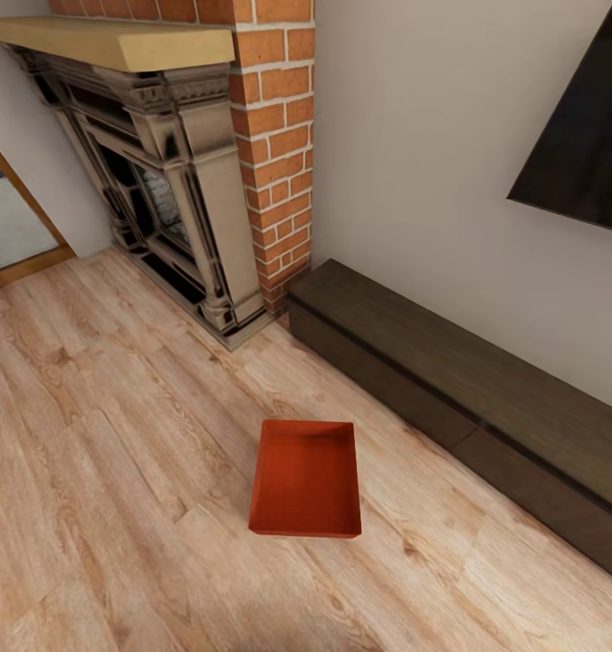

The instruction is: Move the two storage containers from the living room to the garage. In the garage, place one container on the floor and stack the other container on top of it (either order is fine).

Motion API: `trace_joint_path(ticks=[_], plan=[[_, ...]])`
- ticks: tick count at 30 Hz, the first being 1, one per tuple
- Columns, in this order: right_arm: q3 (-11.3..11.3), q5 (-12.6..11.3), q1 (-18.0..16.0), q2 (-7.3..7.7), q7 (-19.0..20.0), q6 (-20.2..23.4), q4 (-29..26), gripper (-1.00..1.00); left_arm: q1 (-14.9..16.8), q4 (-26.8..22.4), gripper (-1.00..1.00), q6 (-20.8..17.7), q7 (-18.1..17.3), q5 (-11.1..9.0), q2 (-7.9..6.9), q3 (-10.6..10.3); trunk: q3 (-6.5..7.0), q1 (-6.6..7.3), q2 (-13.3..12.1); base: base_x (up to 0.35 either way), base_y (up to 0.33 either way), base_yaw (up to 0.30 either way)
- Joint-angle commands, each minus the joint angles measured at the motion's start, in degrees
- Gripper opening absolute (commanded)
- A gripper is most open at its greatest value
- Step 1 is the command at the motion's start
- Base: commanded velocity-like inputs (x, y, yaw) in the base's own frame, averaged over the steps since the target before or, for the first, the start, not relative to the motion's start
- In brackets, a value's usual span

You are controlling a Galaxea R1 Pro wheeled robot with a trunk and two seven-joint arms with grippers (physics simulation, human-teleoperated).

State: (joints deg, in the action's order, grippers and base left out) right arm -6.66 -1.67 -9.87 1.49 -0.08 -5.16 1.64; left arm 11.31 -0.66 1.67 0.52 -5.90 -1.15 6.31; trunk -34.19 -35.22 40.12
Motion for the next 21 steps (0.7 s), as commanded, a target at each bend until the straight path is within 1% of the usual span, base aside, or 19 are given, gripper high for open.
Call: trace_joint_path(ticks=[1,21], plan=[[-0.4,-0.2,-0.1,0.0,0.0,-0.3,0.2,1.0,0.0,0.1,1.0,0.2,0.0,-0.4,0.0,0.2,-0.23,-0.23,0.5,0.0,0.0,0.0],[-0.5,-0.1,0.0,0.0,-0.1,-0.2,0.2,1.0,0.0,0.2,1.0,0.2,0.0,-0.5,-0.08,0.3,-3.82,-4.63,8.5,0.0,0.0,0.0]])
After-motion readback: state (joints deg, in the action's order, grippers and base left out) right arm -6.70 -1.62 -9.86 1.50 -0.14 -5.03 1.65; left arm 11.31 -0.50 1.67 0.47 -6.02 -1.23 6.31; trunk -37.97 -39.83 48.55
